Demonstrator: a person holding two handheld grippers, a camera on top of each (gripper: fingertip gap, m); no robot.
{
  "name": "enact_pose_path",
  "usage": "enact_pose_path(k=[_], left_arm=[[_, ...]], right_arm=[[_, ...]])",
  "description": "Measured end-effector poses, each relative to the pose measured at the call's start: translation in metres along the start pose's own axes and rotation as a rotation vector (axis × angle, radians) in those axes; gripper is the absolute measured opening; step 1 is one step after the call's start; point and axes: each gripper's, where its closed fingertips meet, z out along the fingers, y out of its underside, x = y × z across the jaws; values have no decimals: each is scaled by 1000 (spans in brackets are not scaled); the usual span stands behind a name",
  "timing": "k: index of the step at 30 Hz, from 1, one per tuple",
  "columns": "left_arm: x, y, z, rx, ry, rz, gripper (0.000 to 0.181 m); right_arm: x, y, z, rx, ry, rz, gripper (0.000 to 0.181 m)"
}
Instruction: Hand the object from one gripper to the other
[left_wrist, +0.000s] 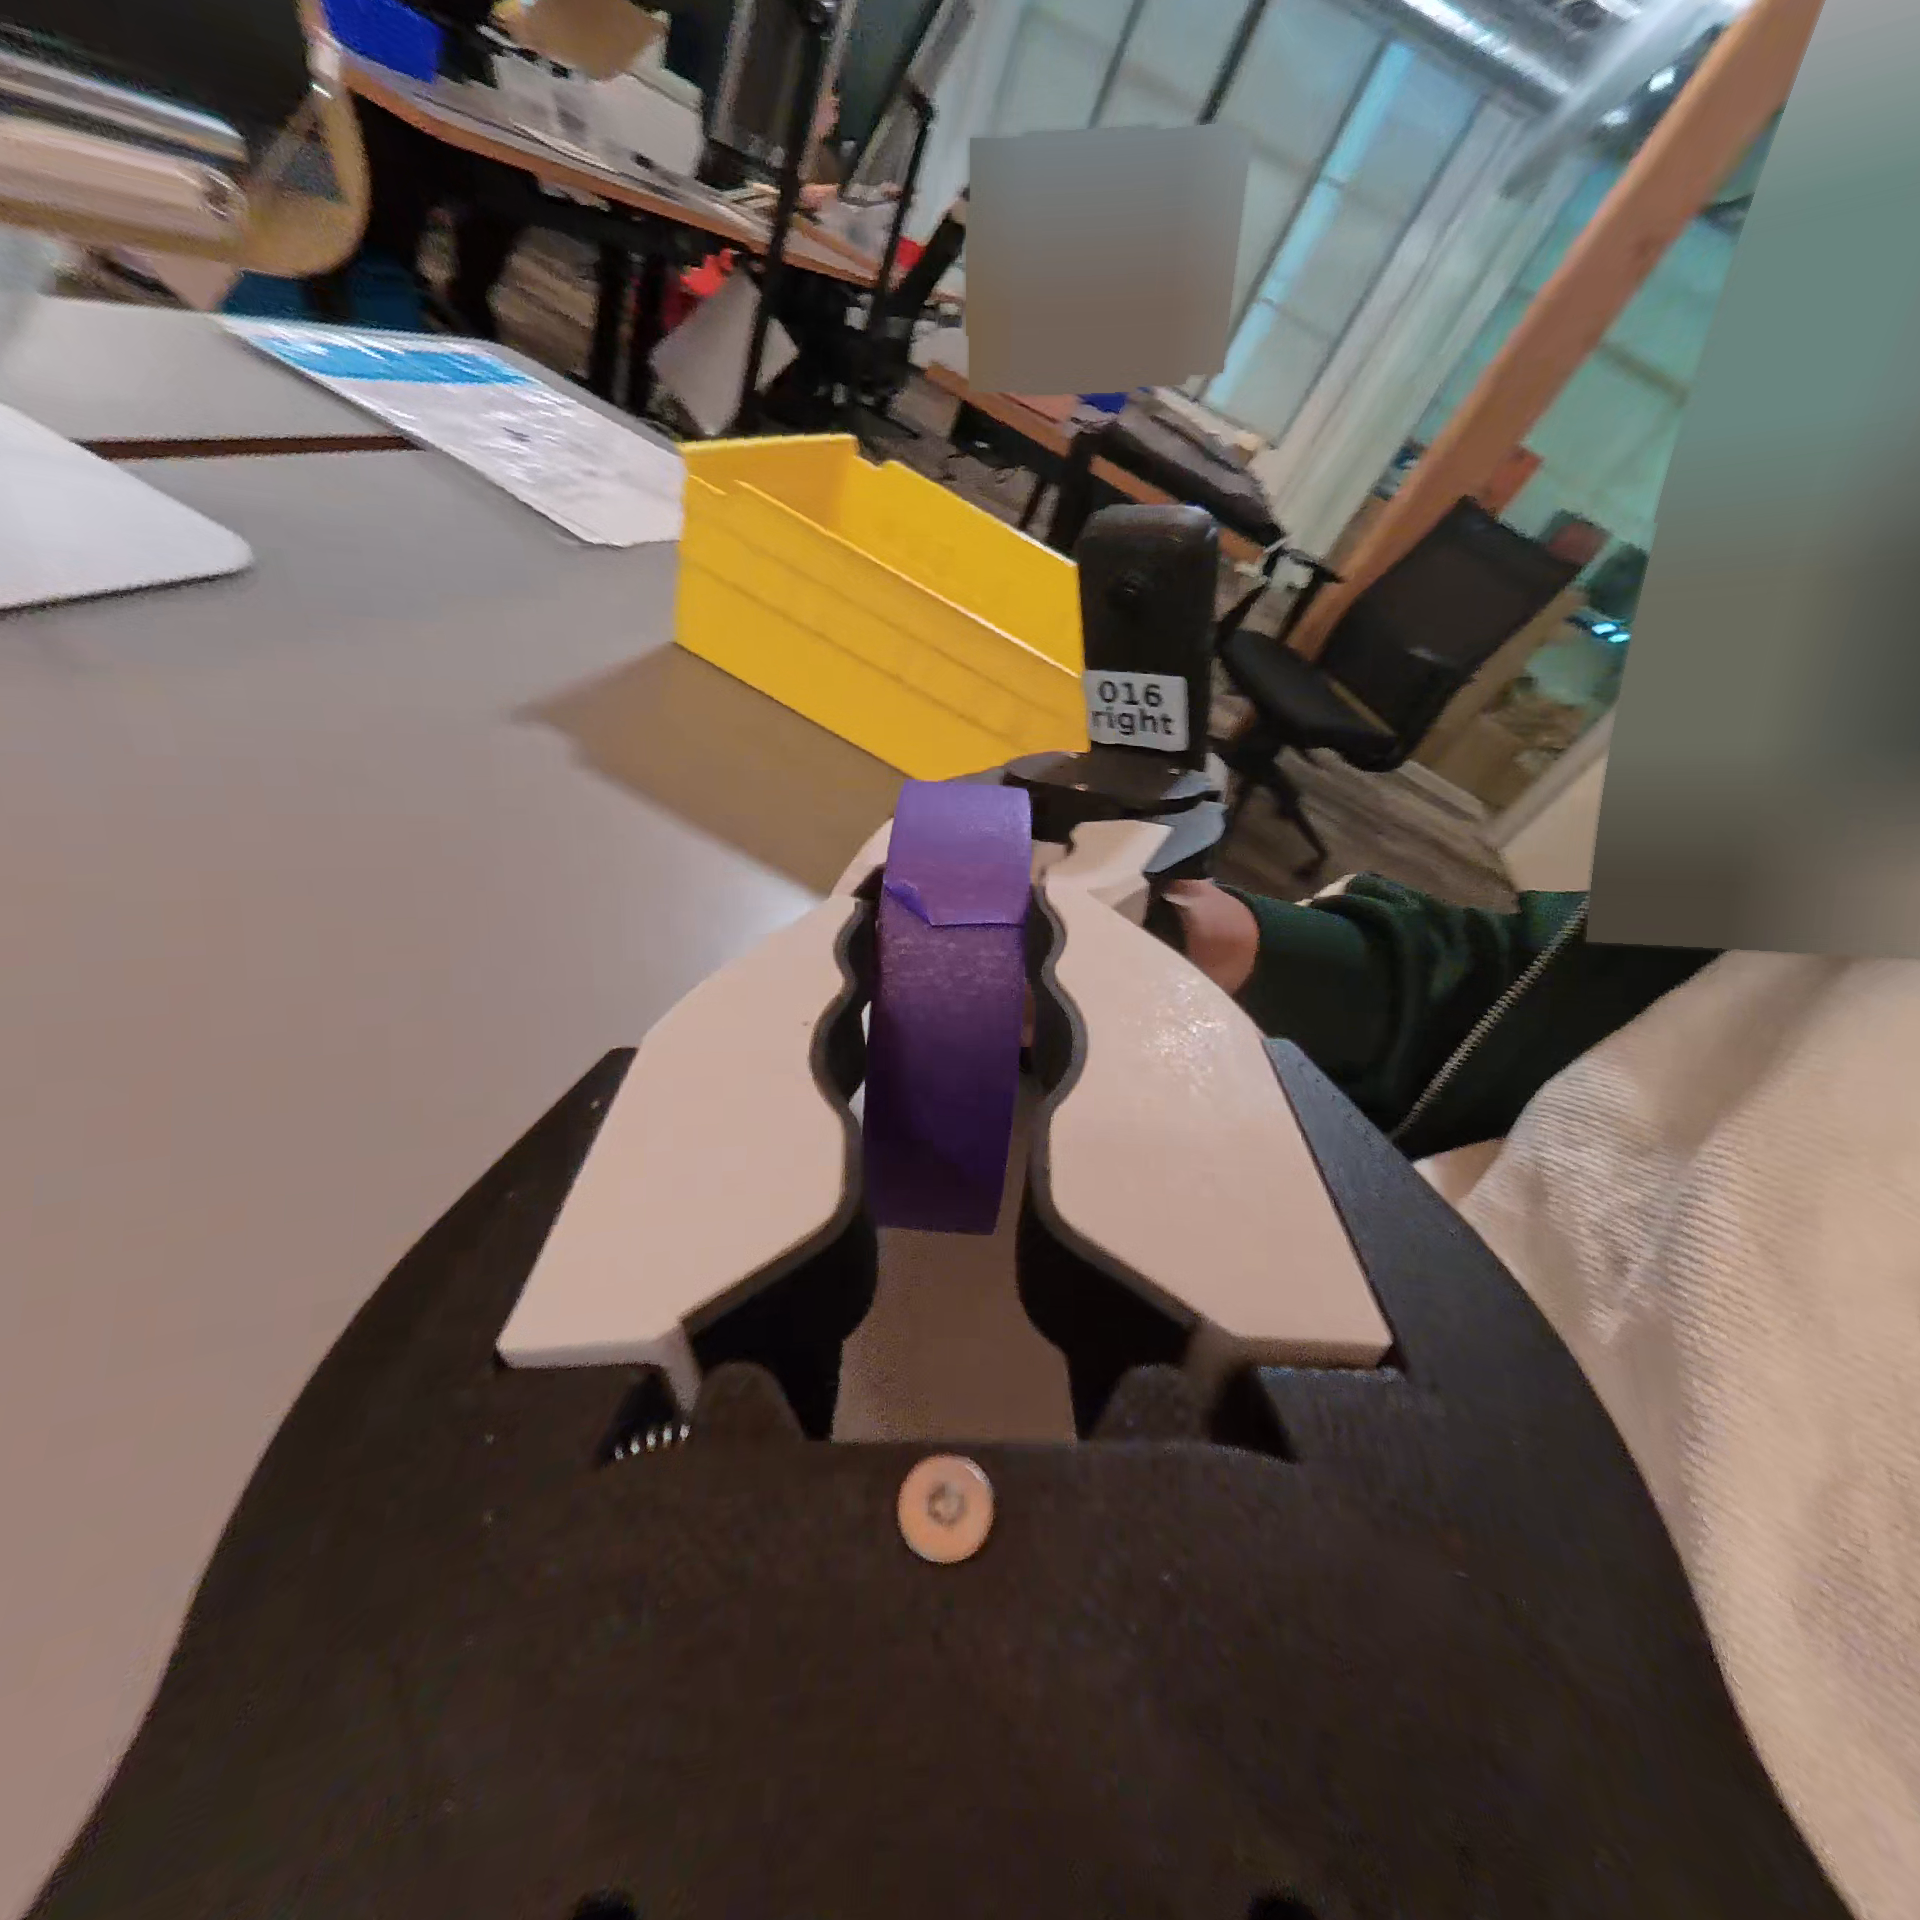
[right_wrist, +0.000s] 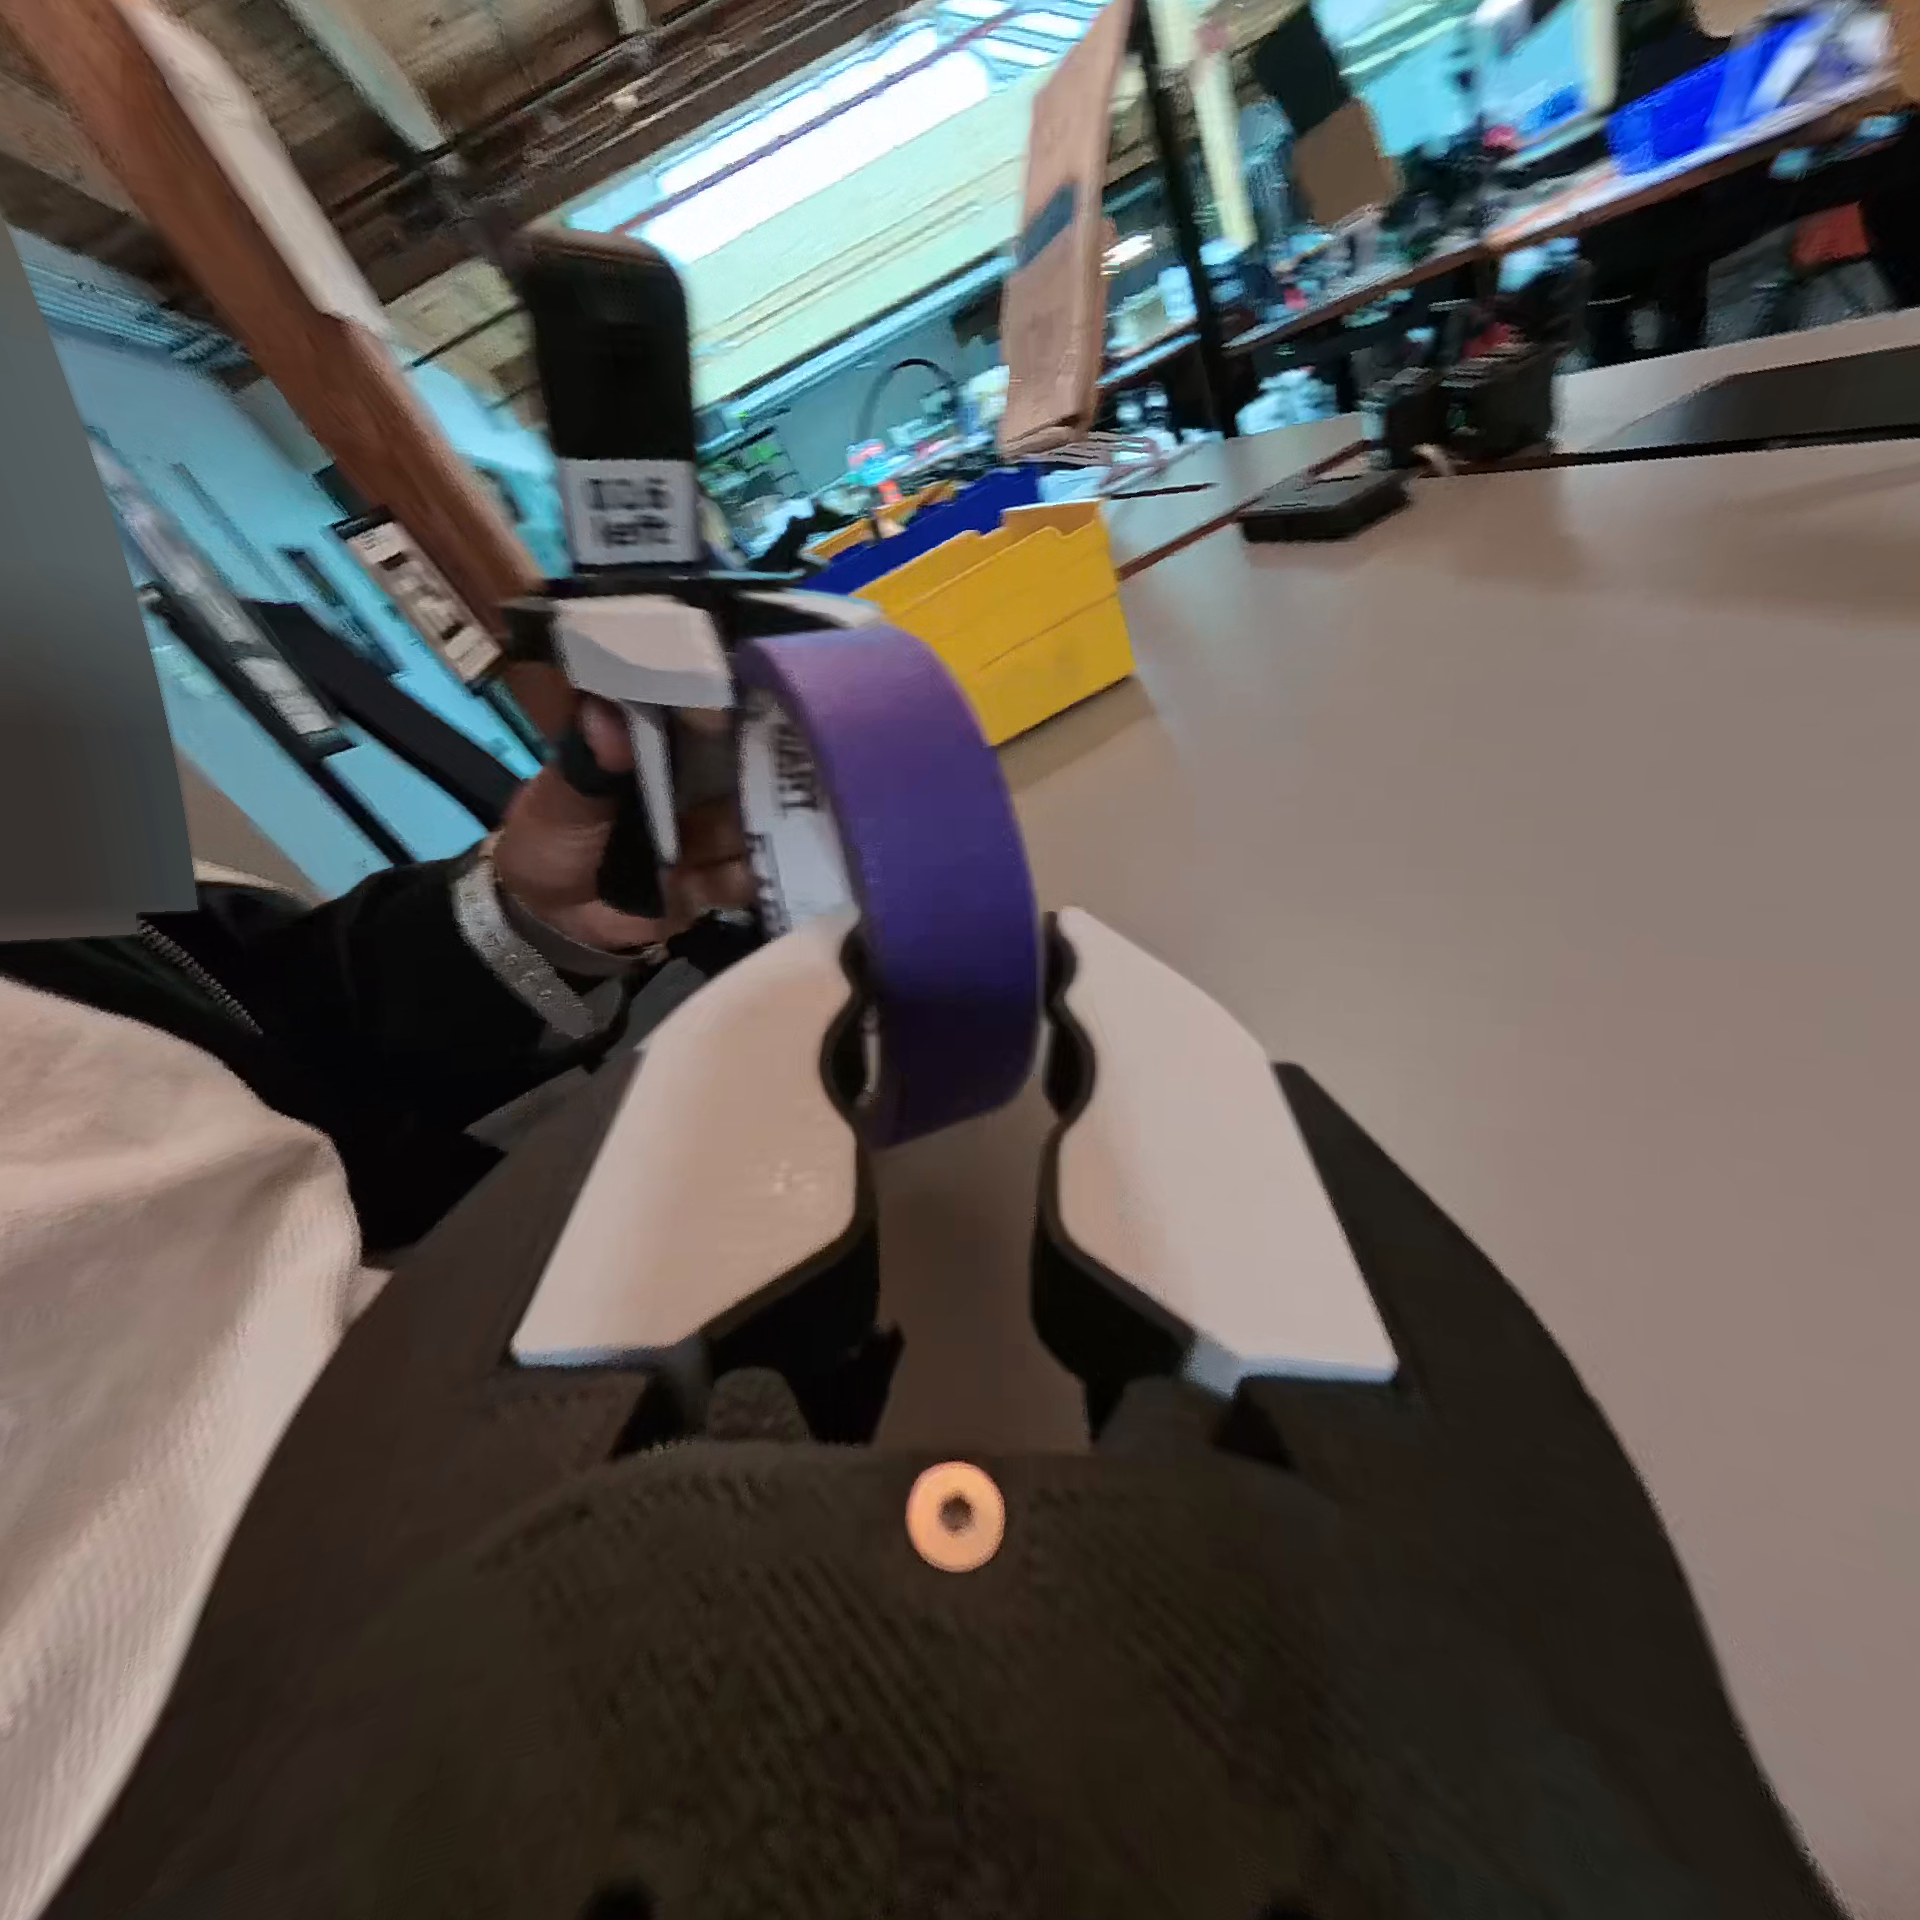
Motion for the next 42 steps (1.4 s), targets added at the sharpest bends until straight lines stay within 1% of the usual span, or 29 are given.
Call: enact_pose_path(k=[4,6,7,9,10,12,15,18,21,23,24,25,26,27,29,30,31,32,34,36,38,40,42], left_arm=[[0,6,3,66,80,-66,27],[-3,10,2,87,91,-69,26],[-7,10,1,111,75,-68,34],[-21,8,-1,178,2,-64,68],[-25,8,-3,196,-9,-71,78],[-29,13,-5,191,10,-97,82],[-35,26,-2,158,16,-122,80],[-31,45,10,75,37,-139,78],[-20,59,24,-12,35,-136,78],[-13,66,31,-52,20,-110,72],[-8,69,34,-69,27,-98,63],[-2,72,36,-95,41,-90,35],[1,74,37,-116,40,-92,28],[3,74,36,-123,25,-92,28],[6,67,31,-89,-11,-73,27],[7,60,27,-58,-30,-61,26],[8,55,23,-34,-55,-51,26],[7,52,19,-17,-79,-35,26],[4,52,12,-8,-114,-10,26],[-1,53,7,18,-130,-39,26],[-6,49,2,65,-116,-94,26],[-14,44,-3,102,-122,-121,26],[-23,44,-9,103,-160,-105,26]], right_arm=[[-2,6,-2,-62,5,-26,29],[-1,10,-2,-85,15,-7,29],[-1,10,-3,-81,16,11,29],[5,7,-6,-62,41,53,28],[9,6,-9,-52,62,64,28],[17,2,-16,-36,112,64,28],[24,-7,-26,-4,177,17,28],[27,-10,-28,8,224,-31,28],[22,-9,-26,4,224,-57,28],[13,-8,-23,6,213,-79,28],[8,-8,-21,8,206,-98,28],[3,-9,-19,16,205,-126,28],[0,-10,-20,23,215,-160,28],[-3,-9,-21,20,216,-182,29],[-9,-7,-25,12,222,-200,30],[-10,-8,-27,21,235,-206,41],[-12,-11,-29,40,244,-211,57],[-12,-13,-31,62,251,-213,66],[-10,-14,-33,88,254,-198,73],[-4,-8,-31,66,248,-150,73],[1,-6,-28,61,249,-113,72],[7,-7,-28,60,288,-121,71],[12,-7,-29,49,334,-160,68]])
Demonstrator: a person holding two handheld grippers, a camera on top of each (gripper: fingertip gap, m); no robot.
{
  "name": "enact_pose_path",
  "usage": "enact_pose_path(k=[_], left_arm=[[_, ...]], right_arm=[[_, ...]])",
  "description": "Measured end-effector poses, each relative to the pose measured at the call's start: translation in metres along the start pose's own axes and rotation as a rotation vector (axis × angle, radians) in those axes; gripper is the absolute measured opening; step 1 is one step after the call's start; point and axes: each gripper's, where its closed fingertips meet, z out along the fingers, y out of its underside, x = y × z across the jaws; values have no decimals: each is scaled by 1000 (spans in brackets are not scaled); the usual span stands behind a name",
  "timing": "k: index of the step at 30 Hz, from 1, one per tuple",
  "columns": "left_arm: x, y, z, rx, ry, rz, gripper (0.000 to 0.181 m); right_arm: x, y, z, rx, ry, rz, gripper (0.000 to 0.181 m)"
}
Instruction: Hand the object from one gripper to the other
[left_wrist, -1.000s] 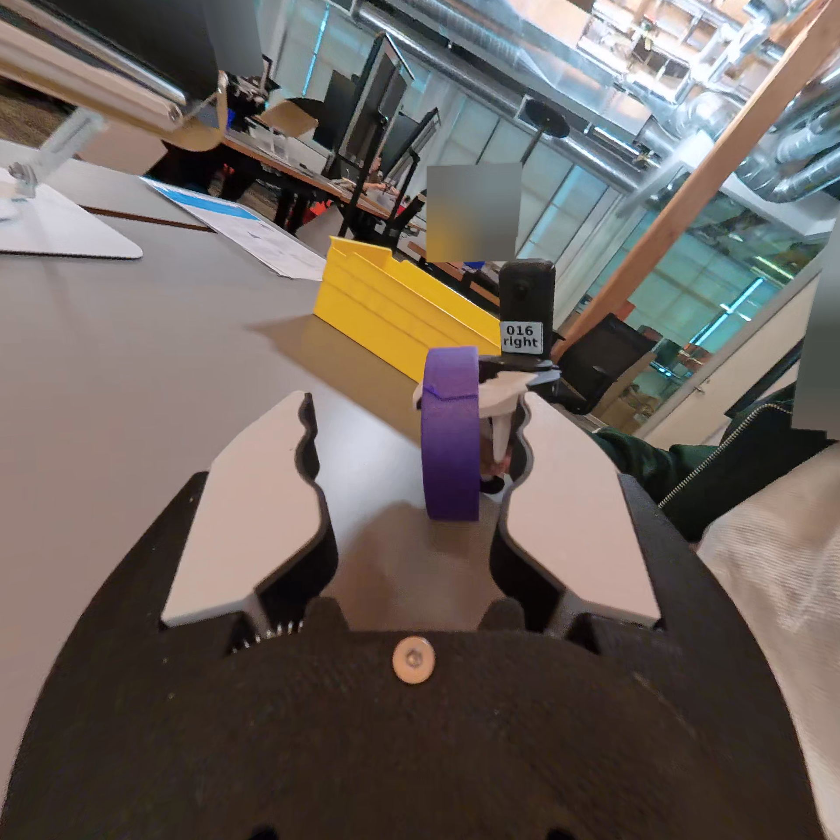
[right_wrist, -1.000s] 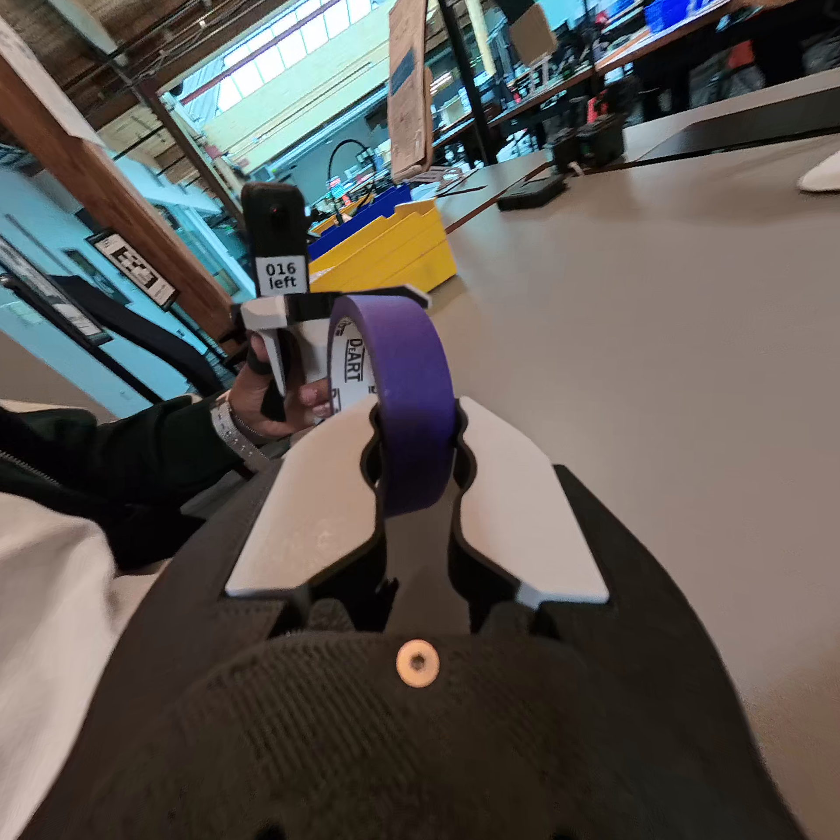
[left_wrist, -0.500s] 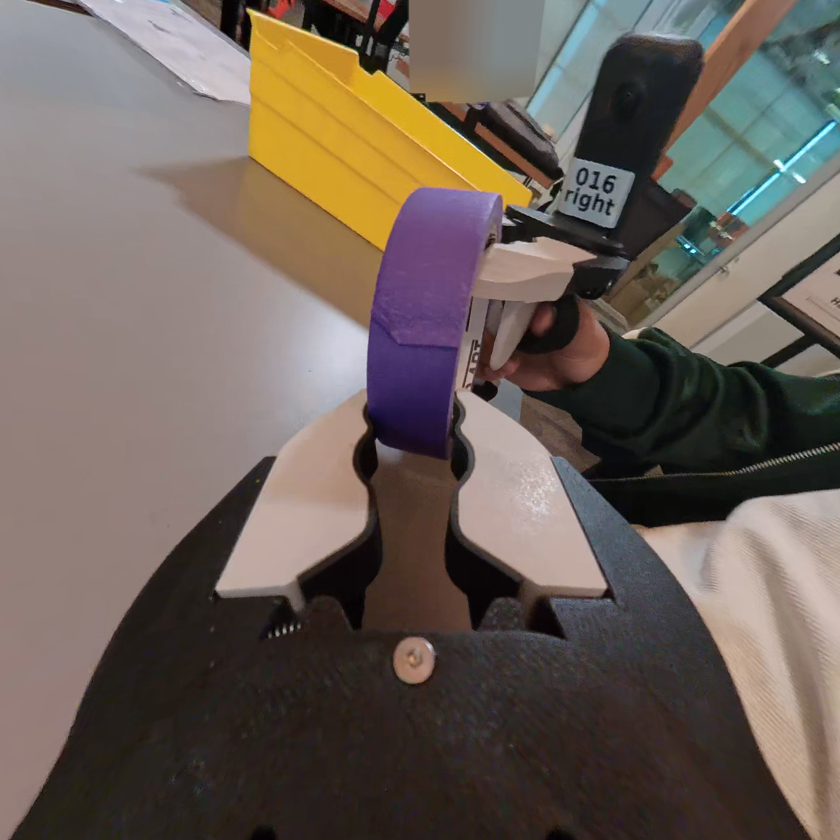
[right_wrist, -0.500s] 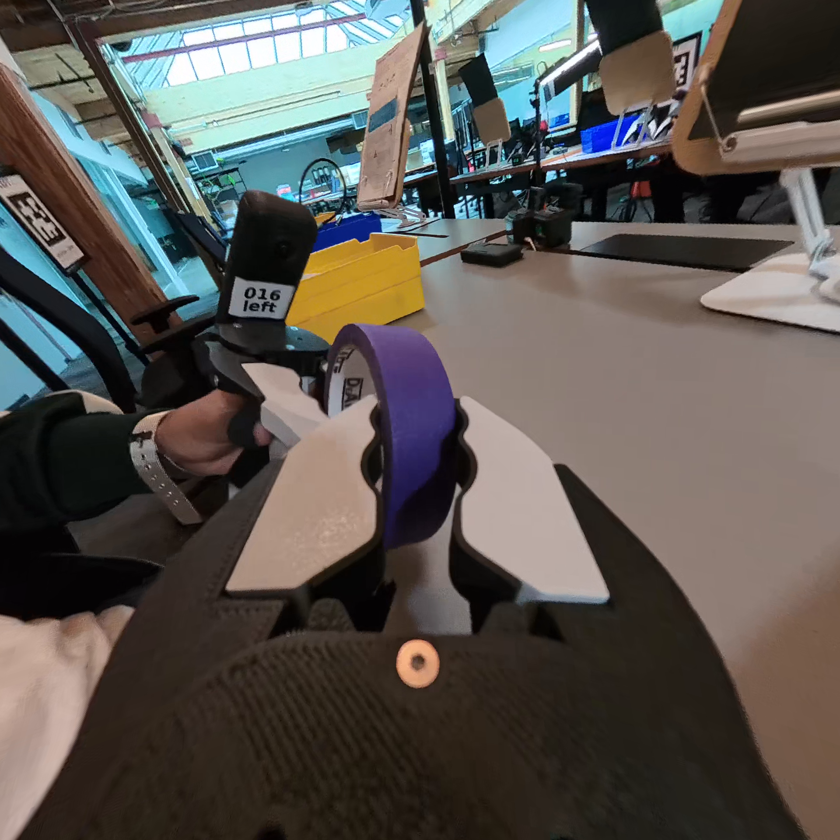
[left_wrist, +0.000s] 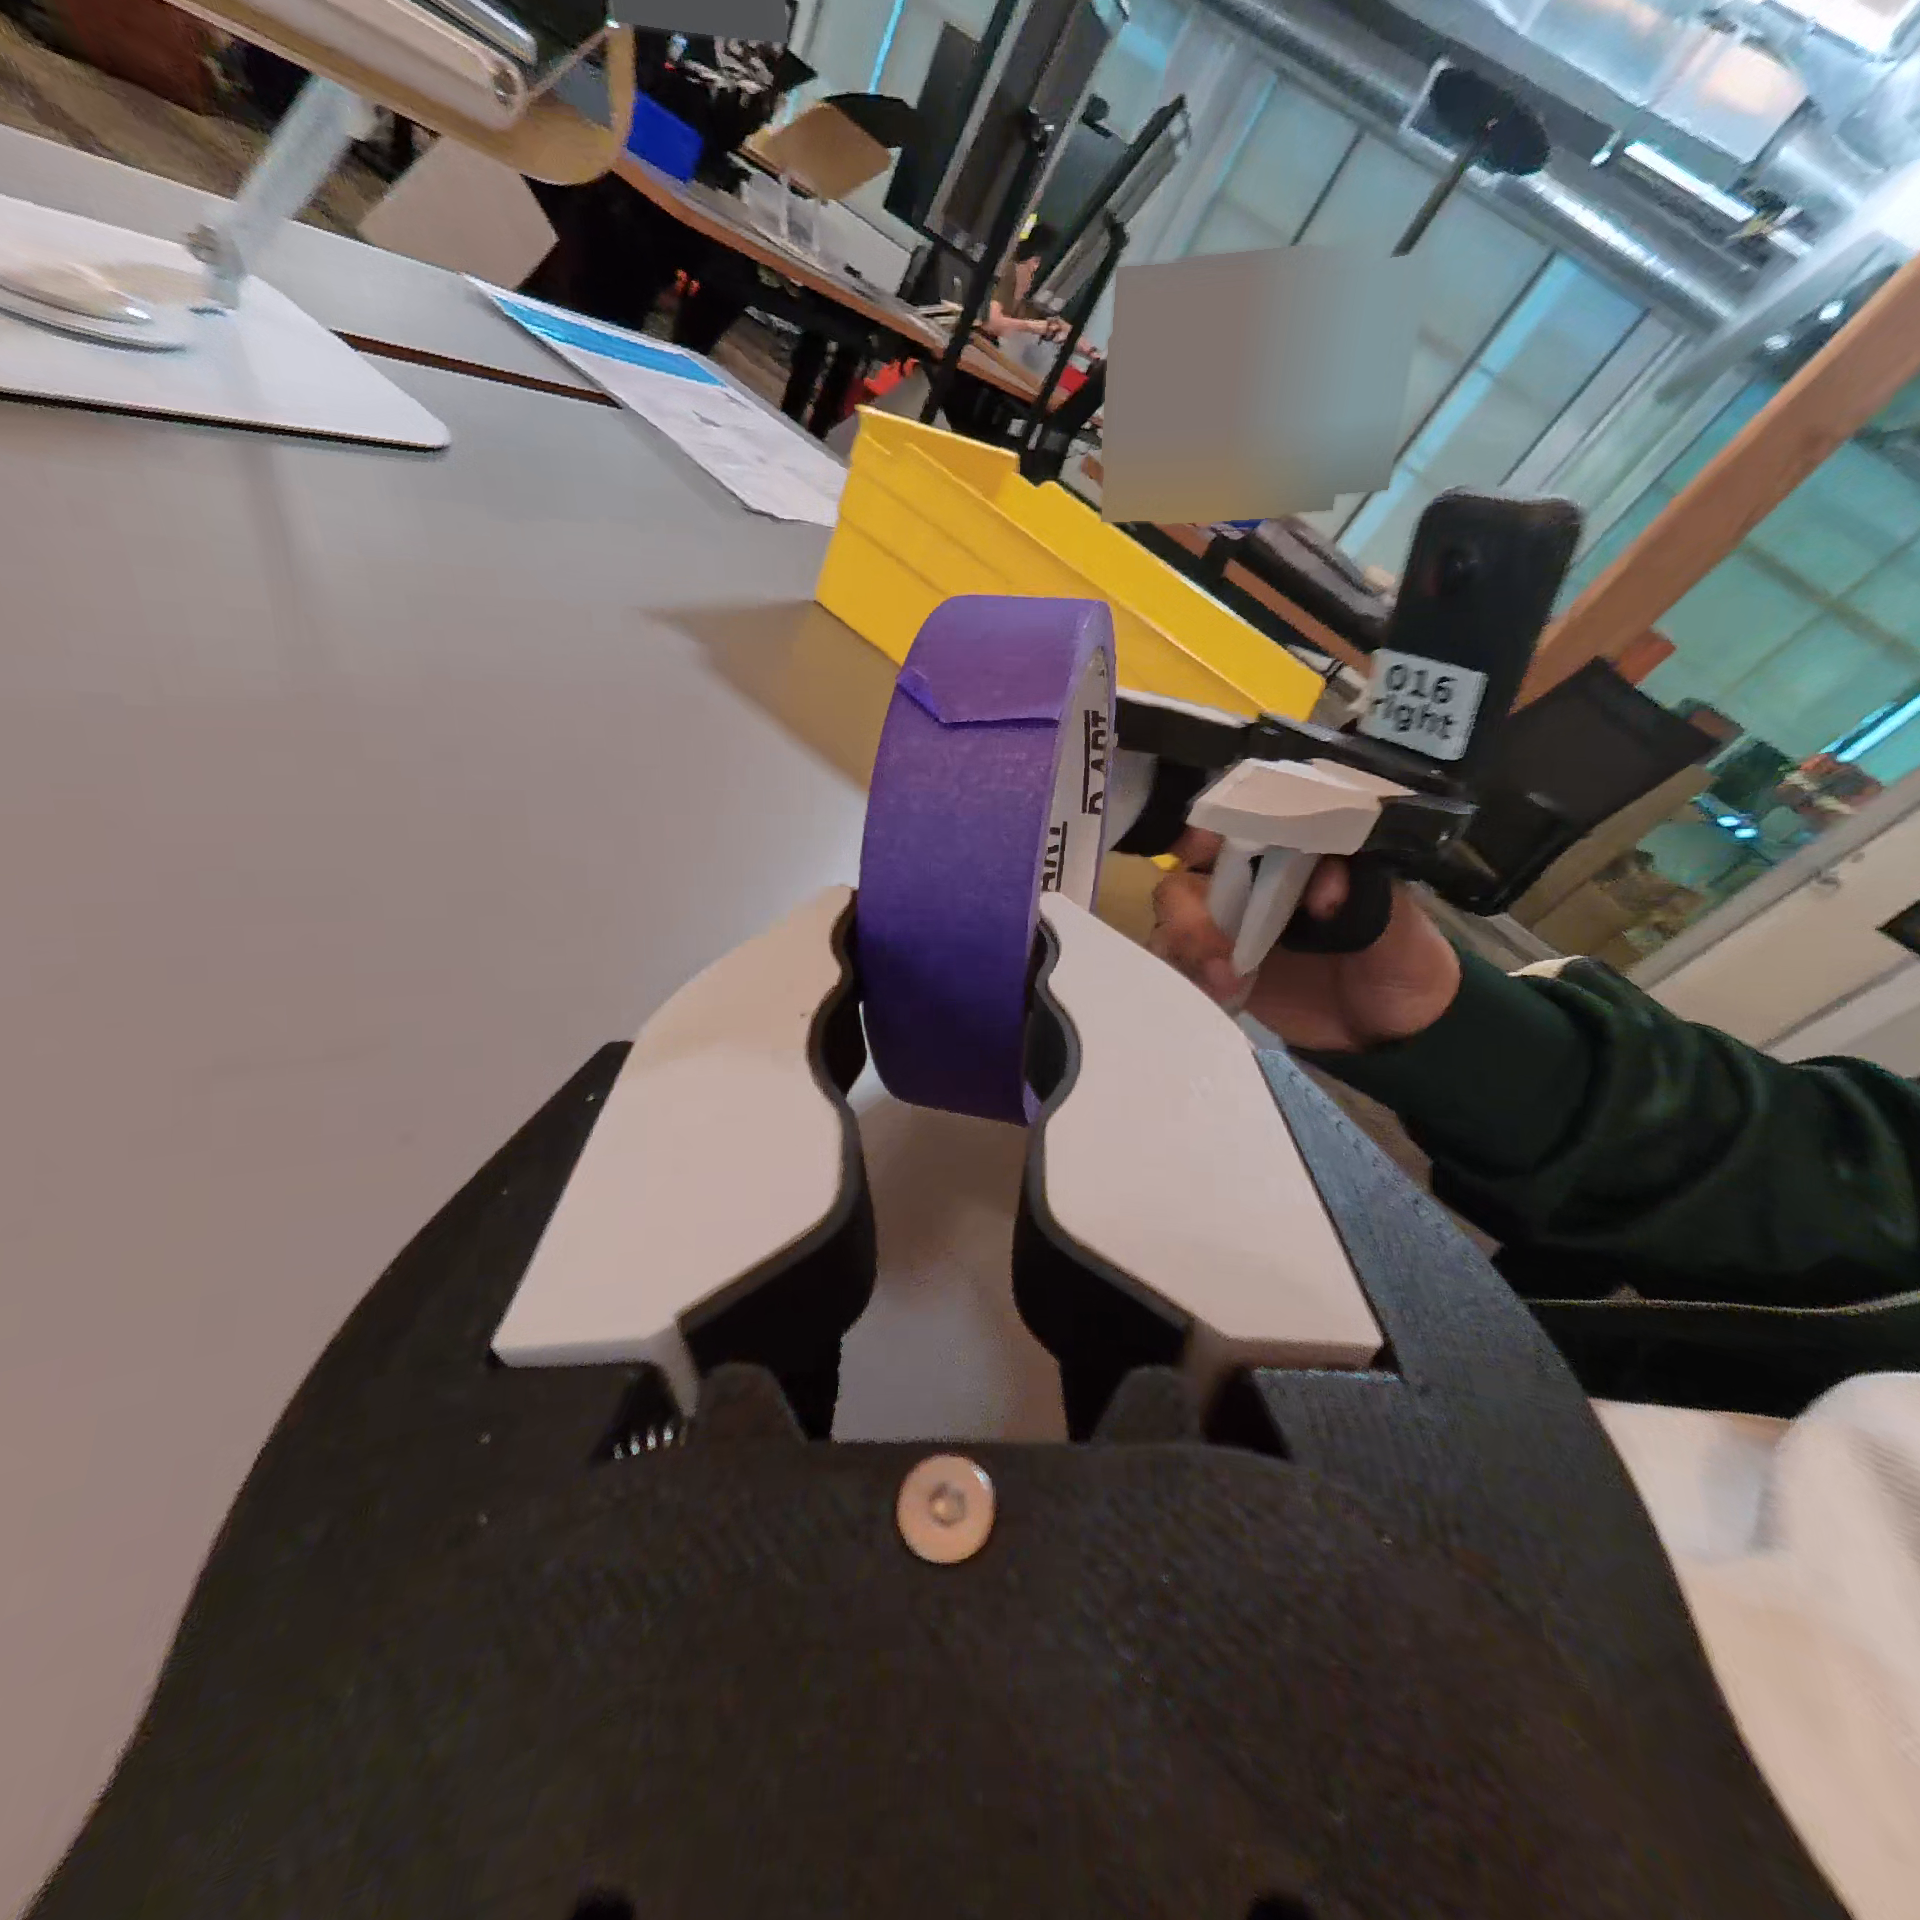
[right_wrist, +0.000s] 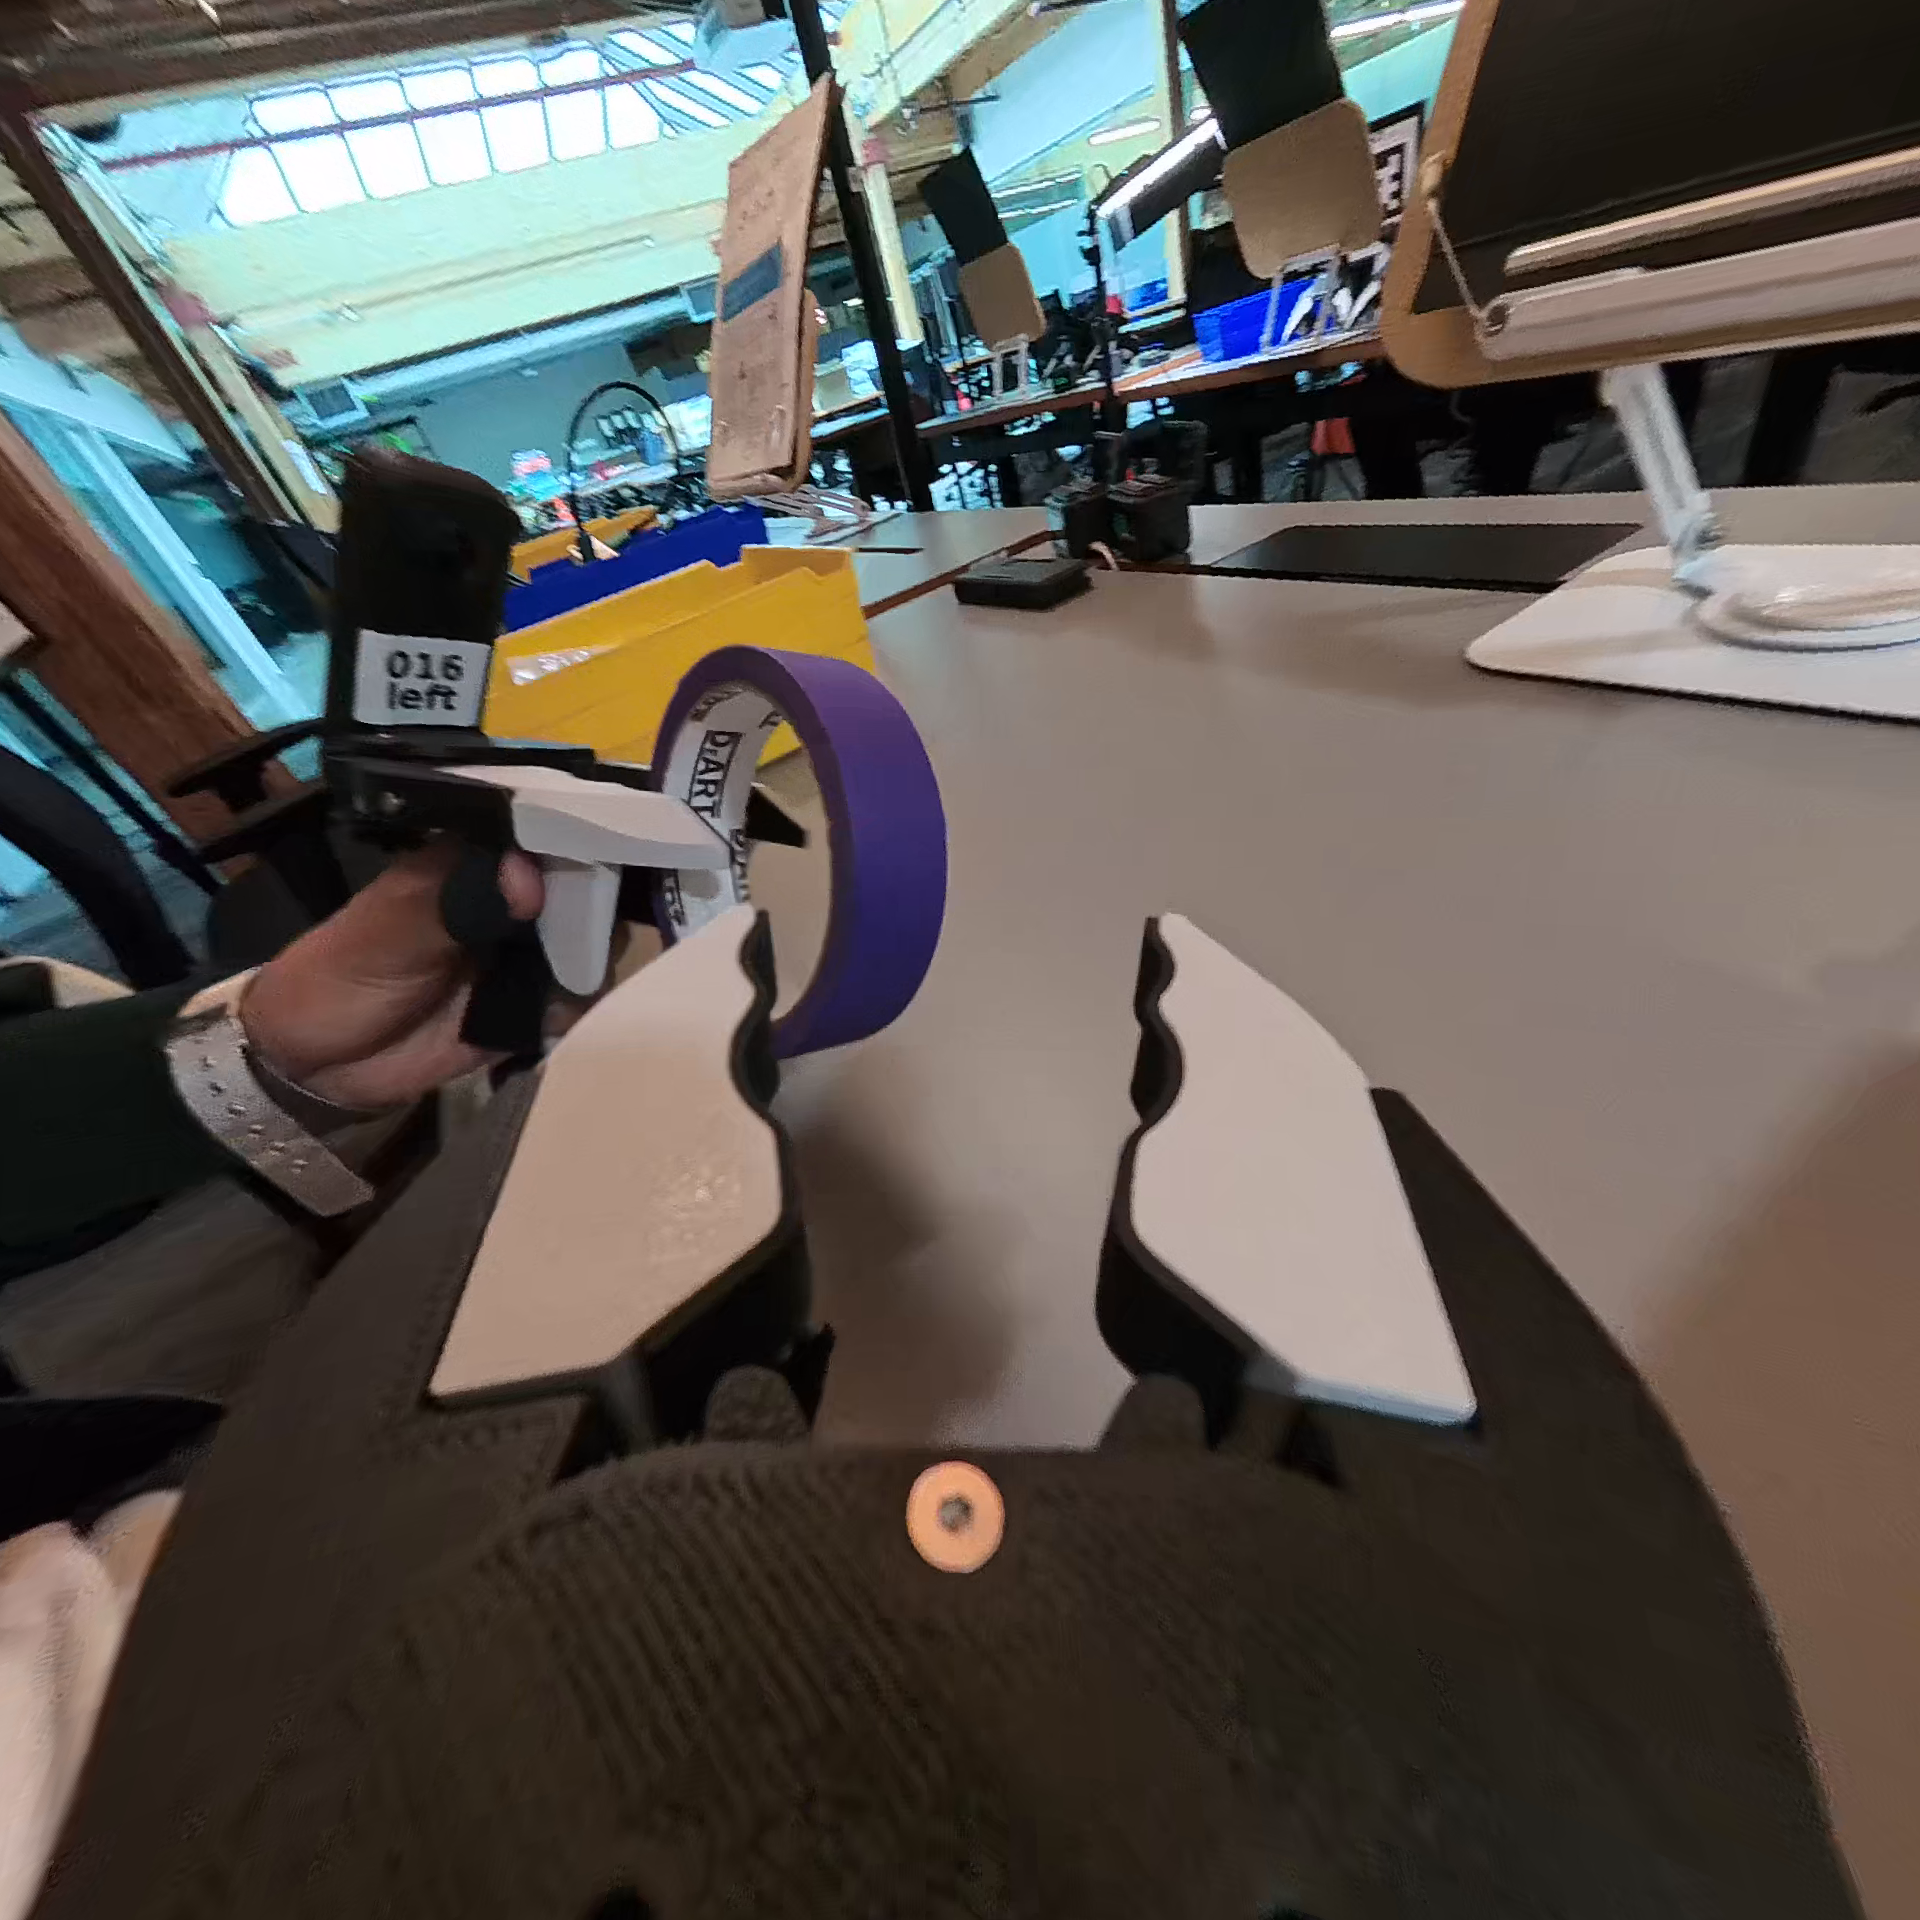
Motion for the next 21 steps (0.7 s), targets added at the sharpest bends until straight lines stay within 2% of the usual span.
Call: enact_pose_path(k=[3,7,10,15,16,21], left_arm=[[-11,-1,-6,-2,-51,33,26],[-7,-4,-9,21,0,19,26],[12,-9,-12,61,160,24,26],[40,-10,-12,64,381,33,26],[46,-11,-11,62,422,29,26],[70,-5,-2,-1,635,-20,25]], right_arm=[[0,-2,0,-2,45,-79,59],[-19,-6,3,16,-33,-174,54],[-42,-12,0,76,-229,-97,60],[-67,-28,-27,106,-676,361,53],[-69,-29,-33,95,-720,382,52],[-89,-22,-51,55,-788,238,40]])
